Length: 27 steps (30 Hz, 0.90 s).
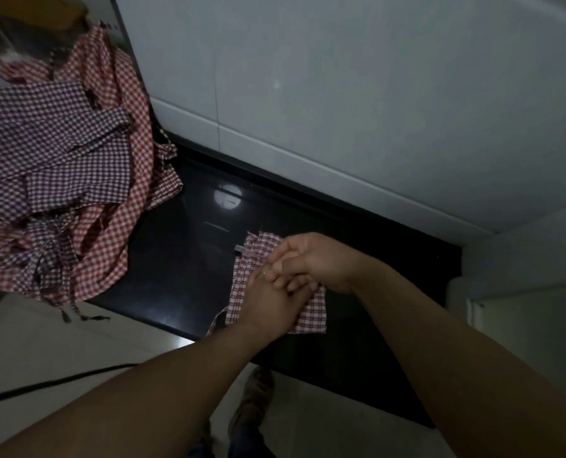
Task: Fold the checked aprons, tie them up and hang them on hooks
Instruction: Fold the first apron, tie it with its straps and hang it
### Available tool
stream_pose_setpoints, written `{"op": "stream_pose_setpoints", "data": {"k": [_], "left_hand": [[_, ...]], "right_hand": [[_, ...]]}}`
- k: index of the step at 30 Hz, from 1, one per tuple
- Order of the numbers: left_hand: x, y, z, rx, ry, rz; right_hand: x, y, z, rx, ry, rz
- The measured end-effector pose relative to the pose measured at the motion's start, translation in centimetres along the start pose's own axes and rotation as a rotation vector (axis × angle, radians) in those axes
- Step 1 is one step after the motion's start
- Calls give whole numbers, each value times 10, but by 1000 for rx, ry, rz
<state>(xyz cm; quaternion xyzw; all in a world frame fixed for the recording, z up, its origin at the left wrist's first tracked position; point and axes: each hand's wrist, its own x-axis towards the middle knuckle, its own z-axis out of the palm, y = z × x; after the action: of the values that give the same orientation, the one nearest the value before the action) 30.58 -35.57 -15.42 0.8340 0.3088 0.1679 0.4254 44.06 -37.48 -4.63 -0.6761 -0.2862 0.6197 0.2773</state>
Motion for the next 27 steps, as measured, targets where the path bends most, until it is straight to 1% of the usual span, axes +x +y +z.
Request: {"op": "stream_pose_setpoints", "data": {"k": [1, 3, 4, 5, 6, 7, 9, 10, 11, 12, 13, 14, 15, 16, 17, 18, 19, 21, 22, 23, 24, 25, 26, 27], "left_hand": [[2, -1, 2, 17, 10, -37], [5, -6, 5, 93, 8, -82], [6, -9, 6, 100, -1, -93], [6, -12, 5, 91, -17, -96], [5, -14, 5, 77, -31, -80], [4, -15, 4, 63, -47, -60], [4, -18, 1, 27, -93, -36], [4, -19, -1, -3, -118, -34], [4, -20, -5, -39, -143, -37], [4, -21, -10, -87, -168, -45], [4, -20, -14, -143, -197, -63], [5, -19, -18, -198, -233, -87], [5, -15, -23, -237, -270, -116], [6, -11, -28, -270, -301, -152], [7, -5, -34, -307, -311, -188], [6, -4, -41, -345, -285, -213], [3, -5, -51, -344, -205, -216], [-12, -23, -78, -186, 14, -196], [-23, -35, -91, -88, 74, -214], [-35, -46, -105, -4, 42, -261], [-48, -56, -114, 98, -62, -306], [-60, -63, -118, 235, -202, -307], [-68, -68, -117, 379, -330, -267], [-73, -71, -112, 479, -404, -213]], "right_hand": [[-1, -1, 0, 8, 124, -31], [-6, 11, -9, 26, 508, -61], [-8, 23, -16, -26, 702, -53], [-10, 37, -19, -138, 822, -24], [-13, 51, -16, -258, 844, 21], [-14, 65, -9, -351, 789, 51], [-10, 88, 9, -514, 662, 51], [-9, 93, 18, -613, 653, 21], [-7, 94, 24, -714, 686, -17], [-5, 94, 29, -765, 757, -72], [-4, 91, 31, -769, 845, -113], [-1, 87, 33, -734, 933, -155], [2, 83, 36, -661, 980, -182], [7, 81, 42, -568, 978, -203], [13, 81, 49, -485, 943, -200], [19, 82, 56, -437, 896, -189], [24, 85, 63, -426, 865, -177], [31, 91, 75, -490, 862, -172], [33, 95, 79, -517, 891, -168], [34, 96, 83, -526, 929, -167], [35, 97, 86, -538, 962, -169], [36, 97, 89, -552, 984, -167], [36, 96, 91, -562, 1000, -167], [37, 95, 92, -573, 1004, -162]]}}
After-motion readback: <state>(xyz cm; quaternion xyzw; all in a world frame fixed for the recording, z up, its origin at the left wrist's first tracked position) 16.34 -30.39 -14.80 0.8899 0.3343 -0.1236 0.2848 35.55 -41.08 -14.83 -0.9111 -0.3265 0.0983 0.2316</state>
